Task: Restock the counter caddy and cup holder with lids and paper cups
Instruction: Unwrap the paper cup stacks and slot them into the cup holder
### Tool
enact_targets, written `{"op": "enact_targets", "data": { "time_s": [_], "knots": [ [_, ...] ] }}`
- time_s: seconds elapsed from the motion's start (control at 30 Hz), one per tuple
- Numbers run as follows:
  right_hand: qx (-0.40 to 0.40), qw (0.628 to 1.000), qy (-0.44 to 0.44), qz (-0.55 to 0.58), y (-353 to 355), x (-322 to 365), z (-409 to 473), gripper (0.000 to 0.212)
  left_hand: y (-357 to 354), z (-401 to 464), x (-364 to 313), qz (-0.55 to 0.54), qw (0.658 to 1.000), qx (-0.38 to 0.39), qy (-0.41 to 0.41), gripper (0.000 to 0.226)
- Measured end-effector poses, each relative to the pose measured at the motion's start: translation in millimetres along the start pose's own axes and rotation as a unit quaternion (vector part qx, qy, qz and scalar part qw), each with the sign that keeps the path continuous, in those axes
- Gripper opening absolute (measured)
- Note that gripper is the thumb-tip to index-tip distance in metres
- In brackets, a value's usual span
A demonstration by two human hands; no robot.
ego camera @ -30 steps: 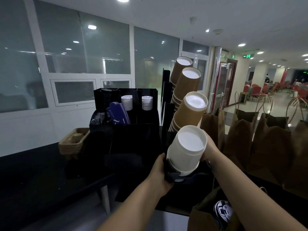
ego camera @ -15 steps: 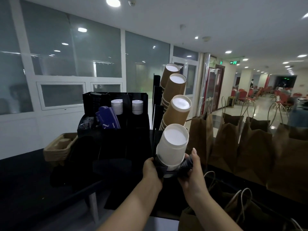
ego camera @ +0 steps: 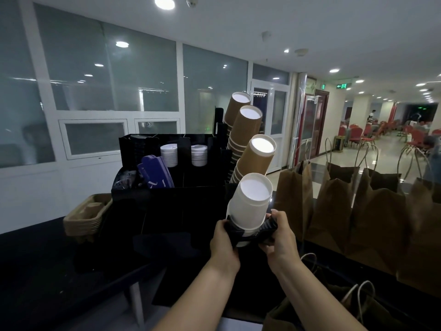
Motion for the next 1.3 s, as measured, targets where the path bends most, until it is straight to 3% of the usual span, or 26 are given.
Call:
{"op": "enact_targets", "data": {
  "time_s": [0.4,0.63,0.8,0.9,1.0,1.3],
  "knots": [
    [0.013,1.0,-0.019,-0.01,-10,-4,18,0.036,-8,0,-14,-0.011,0.999,0.053,-0.006,0.037],
    [0.08,0.996,-0.029,0.028,-7,-10,15,0.055,8,-4,-15,0.039,0.999,0.032,0.008,0.03],
    [0.048,0.992,-0.092,0.078,3,-33,9,0.065,32,-14,-18,0.079,0.996,-0.008,0.03,0.039],
    [0.011,0.986,-0.143,0.089,11,-59,1,0.07,53,-18,-15,0.136,0.99,-0.012,0.034,0.052],
    [0.013,0.982,-0.181,0.06,10,-88,-18,0.069,84,-30,-17,0.185,0.982,-0.024,0.013,0.035],
    [0.123,0.957,-0.245,-0.094,-34,-191,-136,0.046,265,-76,-57,0.261,0.952,-0.153,-0.042,0.018]
  ]
}}
Point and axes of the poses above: each hand's wrist, its own z-axis towards the middle knuckle, its own y-axis out of the back of the hand, x = y × z, the point moved 5 cm from there along z, towards the middle knuckle, and after that the axes turned 11 degrees about -x, right-handed, at the moved point
